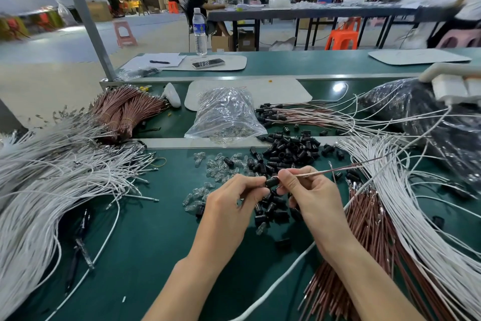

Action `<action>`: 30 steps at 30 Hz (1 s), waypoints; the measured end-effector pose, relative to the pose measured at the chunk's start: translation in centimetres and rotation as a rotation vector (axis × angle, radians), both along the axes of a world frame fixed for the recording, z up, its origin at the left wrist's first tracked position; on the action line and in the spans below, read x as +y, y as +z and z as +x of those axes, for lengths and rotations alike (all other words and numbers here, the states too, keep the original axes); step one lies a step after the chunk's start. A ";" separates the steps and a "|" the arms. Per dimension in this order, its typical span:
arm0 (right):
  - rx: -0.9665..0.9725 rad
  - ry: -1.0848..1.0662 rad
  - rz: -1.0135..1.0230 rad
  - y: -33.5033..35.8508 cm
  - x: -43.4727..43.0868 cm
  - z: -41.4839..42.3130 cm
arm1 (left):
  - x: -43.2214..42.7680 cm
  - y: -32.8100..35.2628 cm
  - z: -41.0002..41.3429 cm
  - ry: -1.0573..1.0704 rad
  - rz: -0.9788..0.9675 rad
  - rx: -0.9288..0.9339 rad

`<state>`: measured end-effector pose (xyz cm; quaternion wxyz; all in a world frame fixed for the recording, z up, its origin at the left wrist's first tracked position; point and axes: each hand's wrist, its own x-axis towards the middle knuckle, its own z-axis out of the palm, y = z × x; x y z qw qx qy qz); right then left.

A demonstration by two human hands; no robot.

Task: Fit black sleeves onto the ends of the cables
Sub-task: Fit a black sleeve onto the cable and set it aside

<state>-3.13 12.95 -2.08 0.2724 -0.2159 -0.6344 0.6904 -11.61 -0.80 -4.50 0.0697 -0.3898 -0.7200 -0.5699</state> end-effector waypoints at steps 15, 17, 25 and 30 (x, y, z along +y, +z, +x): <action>-0.015 0.016 -0.004 -0.6 -0.5 -0.6 | 0.5 0.1 0.6 0.003 -0.117 0.011; -0.012 -0.005 -0.006 -0.7 -0.4 -0.7 | 0.7 0.2 0.7 0.009 -0.091 0.021; 0.088 0.120 -0.258 -0.9 -0.5 -0.6 | 0.9 -0.2 0.8 -0.016 0.017 -0.241; 0.133 0.142 -0.361 -0.5 -0.1 -0.7 | 0.9 0.5 0.9 -0.186 0.139 -0.535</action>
